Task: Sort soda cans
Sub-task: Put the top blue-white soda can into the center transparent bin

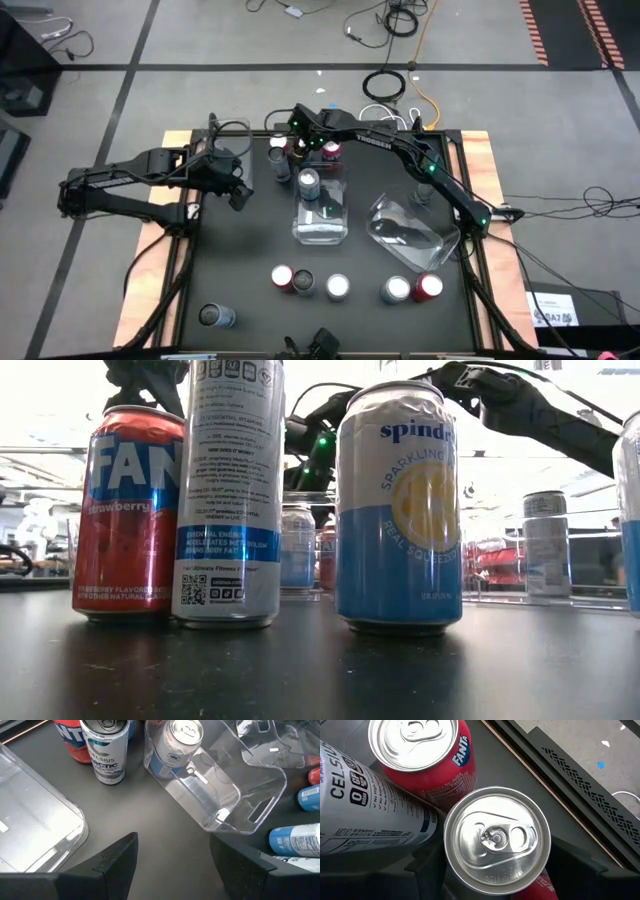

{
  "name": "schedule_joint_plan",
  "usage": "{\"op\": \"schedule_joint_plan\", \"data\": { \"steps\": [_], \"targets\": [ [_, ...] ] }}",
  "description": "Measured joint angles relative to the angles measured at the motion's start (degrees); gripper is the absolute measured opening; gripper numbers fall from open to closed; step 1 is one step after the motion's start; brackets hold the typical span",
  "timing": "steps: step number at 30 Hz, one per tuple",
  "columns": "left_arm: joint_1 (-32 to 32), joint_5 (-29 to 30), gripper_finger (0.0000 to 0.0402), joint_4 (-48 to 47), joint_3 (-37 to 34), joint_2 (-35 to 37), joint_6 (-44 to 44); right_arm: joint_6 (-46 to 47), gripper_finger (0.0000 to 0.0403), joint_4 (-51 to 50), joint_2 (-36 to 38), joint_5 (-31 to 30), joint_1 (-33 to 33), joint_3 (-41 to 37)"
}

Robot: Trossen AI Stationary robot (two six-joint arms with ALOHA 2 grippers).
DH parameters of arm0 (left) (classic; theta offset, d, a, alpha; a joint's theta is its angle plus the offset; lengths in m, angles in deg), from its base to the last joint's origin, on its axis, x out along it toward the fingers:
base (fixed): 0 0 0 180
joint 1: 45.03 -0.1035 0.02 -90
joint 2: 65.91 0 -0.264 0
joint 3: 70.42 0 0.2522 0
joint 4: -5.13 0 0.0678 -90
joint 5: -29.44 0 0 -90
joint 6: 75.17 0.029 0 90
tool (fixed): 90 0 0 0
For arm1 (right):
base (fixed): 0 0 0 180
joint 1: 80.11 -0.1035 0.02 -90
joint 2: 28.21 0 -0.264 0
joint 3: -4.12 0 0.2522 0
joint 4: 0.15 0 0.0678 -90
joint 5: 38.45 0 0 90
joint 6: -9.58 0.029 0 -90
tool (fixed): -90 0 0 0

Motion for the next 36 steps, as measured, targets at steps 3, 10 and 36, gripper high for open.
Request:
{"op": "schedule_joint_plan", "data": {
  "steps": [3, 10, 36],
  "targets": [
    [0.0, -0.06, 0.0258, 0.0, 0.01, 0.0, -0.01, 0.01, 0.0271, -0.47, 0.44, 0.11, -0.09, -0.03],
    [0.0, -0.19, 0.0258, 0.02, 0.0, 0.0, 0.0, 0.02, 0.0273, -0.94, 3.37, 0.24, -0.17, -0.17],
    [0.0, 0.31, 0.0258, 0.25, 0.01, 0.0, 0.55, 2.56, 0.0279, -13.21, 20.79, -0.16, -4.9, -0.07]
  ]
}}
